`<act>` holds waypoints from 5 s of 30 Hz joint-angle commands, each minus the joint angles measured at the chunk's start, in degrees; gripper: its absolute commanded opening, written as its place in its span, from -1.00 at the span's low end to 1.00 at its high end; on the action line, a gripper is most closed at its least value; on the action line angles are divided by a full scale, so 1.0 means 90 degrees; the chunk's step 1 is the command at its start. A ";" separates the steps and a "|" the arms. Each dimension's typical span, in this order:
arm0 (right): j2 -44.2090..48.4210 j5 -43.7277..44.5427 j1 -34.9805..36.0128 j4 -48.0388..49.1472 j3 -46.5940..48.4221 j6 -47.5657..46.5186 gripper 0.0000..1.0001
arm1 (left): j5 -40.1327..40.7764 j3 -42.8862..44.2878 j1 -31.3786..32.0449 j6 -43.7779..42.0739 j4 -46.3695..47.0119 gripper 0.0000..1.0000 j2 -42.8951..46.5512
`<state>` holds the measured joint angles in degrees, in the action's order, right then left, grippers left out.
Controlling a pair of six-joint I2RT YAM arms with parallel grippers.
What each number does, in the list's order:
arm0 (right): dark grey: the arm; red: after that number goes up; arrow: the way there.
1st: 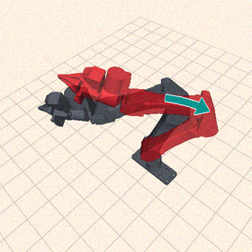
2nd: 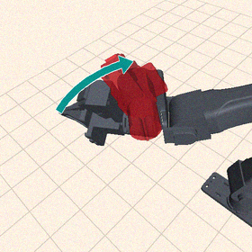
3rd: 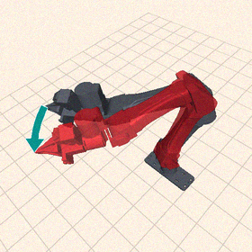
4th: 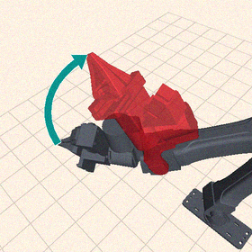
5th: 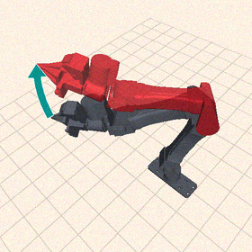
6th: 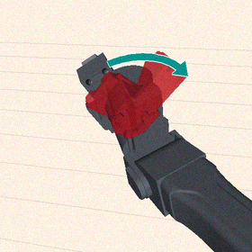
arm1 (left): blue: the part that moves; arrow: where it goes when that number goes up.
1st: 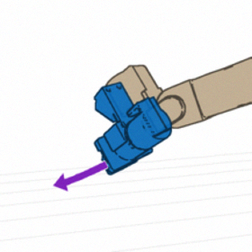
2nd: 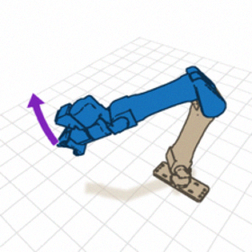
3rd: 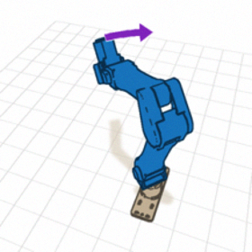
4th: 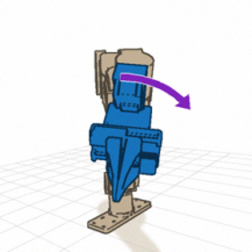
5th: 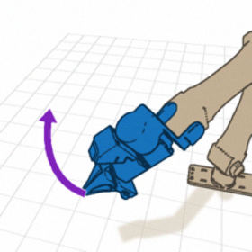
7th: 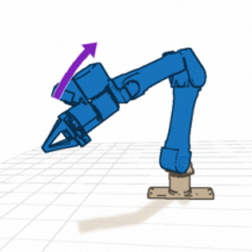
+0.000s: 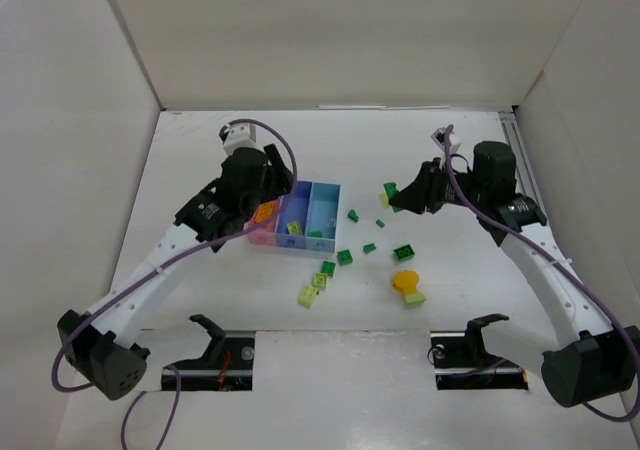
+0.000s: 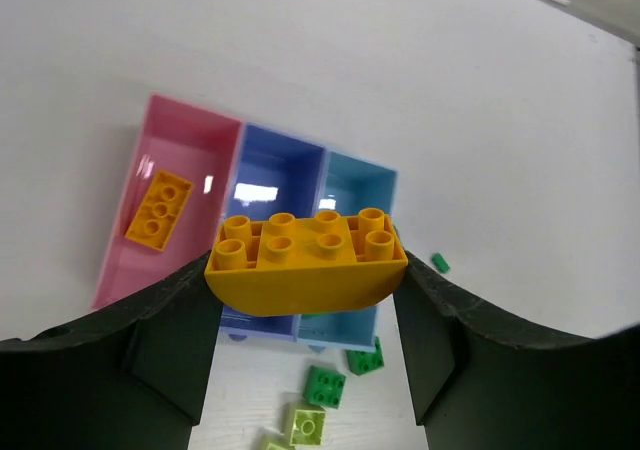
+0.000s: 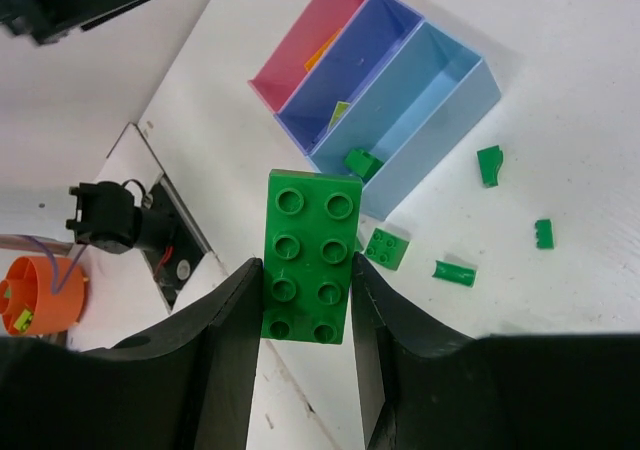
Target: Sort the legos into containers by color
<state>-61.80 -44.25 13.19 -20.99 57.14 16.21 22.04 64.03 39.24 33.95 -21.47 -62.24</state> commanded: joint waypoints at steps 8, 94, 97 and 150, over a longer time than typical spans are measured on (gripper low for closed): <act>-0.0174 -0.0132 -0.0157 0.0116 -0.0119 -0.0287 -0.94 | -0.1767 -0.0259 -0.1909 0.0407 -0.0055 -0.44 -0.0936; -0.1024 -0.2134 0.1445 0.5370 -0.0685 0.1773 -0.99 | -0.7206 -0.1782 0.0034 -0.1615 0.4897 -0.69 -0.0057; -0.1024 -0.2193 0.1222 0.5370 -0.0685 0.1773 -0.99 | -0.6990 -0.1782 0.0034 -0.1673 0.4671 -0.85 0.0069; -0.3613 0.4183 0.3250 0.1846 0.1238 -0.0091 -0.99 | -0.2488 -0.0311 -0.1343 -0.0687 0.0591 -0.79 -0.0710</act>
<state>-96.44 -8.80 41.39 -1.72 64.07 17.17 2.55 54.54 27.16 30.26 -16.34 -67.68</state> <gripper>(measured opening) 0.416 0.337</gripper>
